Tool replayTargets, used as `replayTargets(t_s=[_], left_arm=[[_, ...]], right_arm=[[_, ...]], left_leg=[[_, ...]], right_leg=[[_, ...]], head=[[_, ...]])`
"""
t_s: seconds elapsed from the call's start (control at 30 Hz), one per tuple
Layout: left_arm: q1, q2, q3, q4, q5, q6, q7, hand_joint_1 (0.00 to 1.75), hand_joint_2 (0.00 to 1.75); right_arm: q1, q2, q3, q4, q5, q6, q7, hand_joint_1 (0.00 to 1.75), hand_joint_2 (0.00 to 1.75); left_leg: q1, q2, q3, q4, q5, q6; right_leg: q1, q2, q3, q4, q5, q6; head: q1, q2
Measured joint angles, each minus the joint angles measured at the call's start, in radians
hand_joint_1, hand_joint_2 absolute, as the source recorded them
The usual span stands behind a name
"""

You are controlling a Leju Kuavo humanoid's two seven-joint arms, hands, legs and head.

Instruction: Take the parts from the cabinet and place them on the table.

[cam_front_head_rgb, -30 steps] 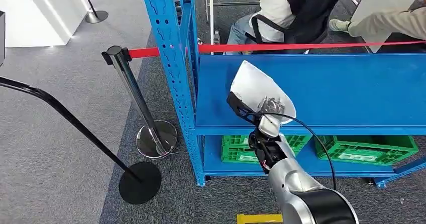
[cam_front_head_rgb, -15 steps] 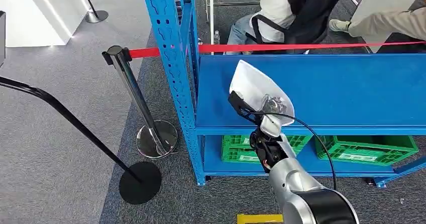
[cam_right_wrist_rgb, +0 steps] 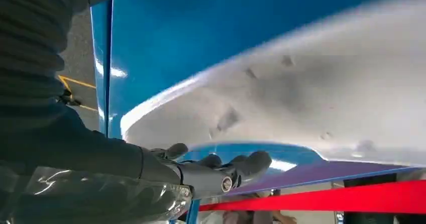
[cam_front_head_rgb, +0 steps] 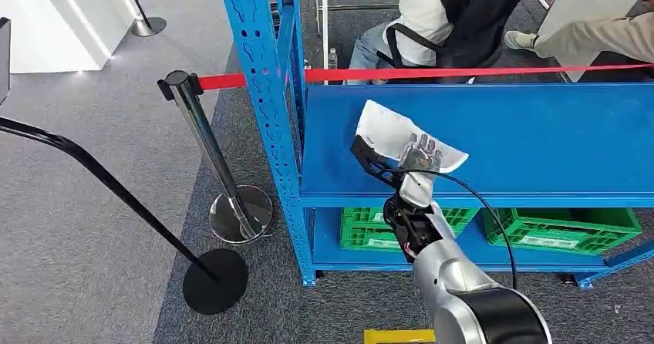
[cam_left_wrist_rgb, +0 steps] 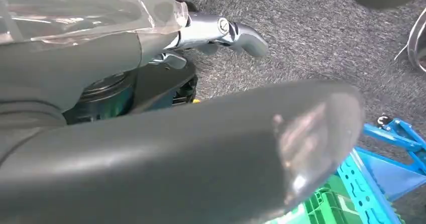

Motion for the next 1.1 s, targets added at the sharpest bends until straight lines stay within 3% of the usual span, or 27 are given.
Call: replayTargets(t_s=[0.83, 0.9, 0.93, 0.97, 1.1], left_arm=[[-0.006, 0.000, 0.000, 0.000, -0.003, -0.002, 0.003, 0.00, 0.00], [-0.006, 0.000, 0.000, 0.000, -0.001, -0.002, 0.003, 0.00, 0.00], [-0.006, 0.000, 0.000, 0.000, -0.001, -0.002, 0.002, 0.00, 0.00], [-0.006, 0.000, 0.000, 0.000, -0.001, -0.002, 0.001, 0.00, 0.00], [-0.006, 0.000, 0.000, 0.000, 0.000, -0.002, -0.003, 0.00, 0.00]], right_arm=[[-0.008, 0.030, -0.003, 0.000, 0.025, 0.016, 0.006, 0.00, 1.75], [-0.008, 0.030, -0.003, 0.000, 0.025, 0.016, 0.006, 1.62, 1.75], [-0.008, 0.030, -0.003, 0.000, 0.025, 0.016, 0.006, 1.62, 1.75], [-0.008, 0.030, -0.003, 0.000, 0.026, 0.016, 0.006, 1.75, 1.75], [-0.008, 0.030, -0.004, 0.000, 0.028, 0.019, 0.003, 1.75, 1.75]], left_leg=[[0.000, 0.000, -0.001, 0.000, 0.000, 0.000], [0.000, 0.000, -0.001, 0.000, 0.000, 0.000], [0.000, 0.000, -0.001, 0.000, 0.000, 0.000], [0.000, 0.000, -0.001, 0.000, 0.000, 0.000], [0.000, 0.000, -0.001, 0.000, 0.000, 0.000]], right_leg=[[0.000, 0.000, -0.001, 0.000, 0.000, 0.000], [0.000, 0.000, -0.001, 0.000, 0.000, 0.000], [0.000, 0.000, -0.001, 0.000, 0.000, 0.000], [0.000, 0.000, -0.001, 0.000, 0.000, 0.000], [0.000, 0.000, -0.001, 0.000, 0.000, 0.000]], head=[[0.000, 0.000], [0.000, 0.000], [0.000, 0.000], [0.000, 0.000], [0.000, 0.000]])
